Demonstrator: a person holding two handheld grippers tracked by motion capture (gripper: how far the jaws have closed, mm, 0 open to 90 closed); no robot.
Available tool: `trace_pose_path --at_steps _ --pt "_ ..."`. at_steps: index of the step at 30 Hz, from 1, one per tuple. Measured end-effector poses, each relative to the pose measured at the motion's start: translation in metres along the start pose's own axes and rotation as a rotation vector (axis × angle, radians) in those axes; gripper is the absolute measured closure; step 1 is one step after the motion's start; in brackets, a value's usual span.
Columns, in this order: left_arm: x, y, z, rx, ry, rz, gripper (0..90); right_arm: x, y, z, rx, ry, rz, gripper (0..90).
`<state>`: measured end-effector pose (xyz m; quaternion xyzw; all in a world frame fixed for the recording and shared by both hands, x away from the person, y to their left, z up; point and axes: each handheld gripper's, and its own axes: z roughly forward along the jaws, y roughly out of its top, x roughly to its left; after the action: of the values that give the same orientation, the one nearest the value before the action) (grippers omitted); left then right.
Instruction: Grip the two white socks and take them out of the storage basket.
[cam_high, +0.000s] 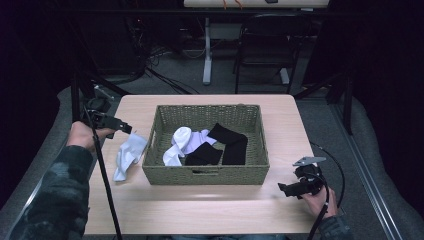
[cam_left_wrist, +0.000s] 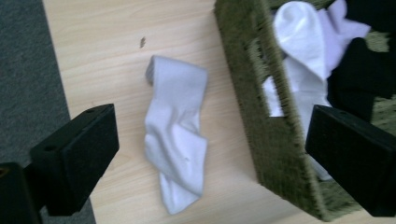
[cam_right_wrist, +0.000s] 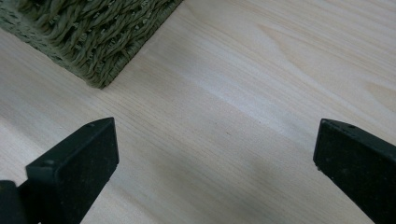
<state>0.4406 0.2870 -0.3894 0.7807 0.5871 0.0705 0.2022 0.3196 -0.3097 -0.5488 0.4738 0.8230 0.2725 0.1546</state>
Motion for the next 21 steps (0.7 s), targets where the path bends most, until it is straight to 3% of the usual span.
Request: trace_pose_path --at_steps 2,6,7,8,10,11,21 --pt "-0.004 0.003 -0.002 -0.005 0.005 0.007 0.2 0.000 0.000 0.000 -0.001 0.002 0.000 0.0" --pt "-0.026 0.014 -0.011 -0.032 -0.003 0.065 0.0 0.000 0.000 0.001 0.005 0.003 -0.008 0.0" --pt "-0.026 0.014 -0.011 -0.032 -0.003 0.065 0.0 0.000 0.000 0.001 0.005 0.003 -0.008 0.0" --pt "-0.037 0.018 -0.013 -0.031 -0.005 0.096 0.0 -0.001 0.000 0.001 0.009 -0.003 -0.010 0.0" --pt "-0.048 0.023 -0.012 -0.033 -0.008 0.126 0.0 -0.002 -0.001 0.000 0.010 -0.004 -0.009 0.0" --pt "-0.048 0.023 -0.012 -0.033 -0.008 0.126 0.0 -0.002 -0.001 0.000 0.010 -0.004 -0.009 0.0" --pt "-0.099 0.041 0.019 -0.011 -0.049 0.212 0.2 -0.003 -0.002 0.000 0.004 -0.003 0.004 0.0"
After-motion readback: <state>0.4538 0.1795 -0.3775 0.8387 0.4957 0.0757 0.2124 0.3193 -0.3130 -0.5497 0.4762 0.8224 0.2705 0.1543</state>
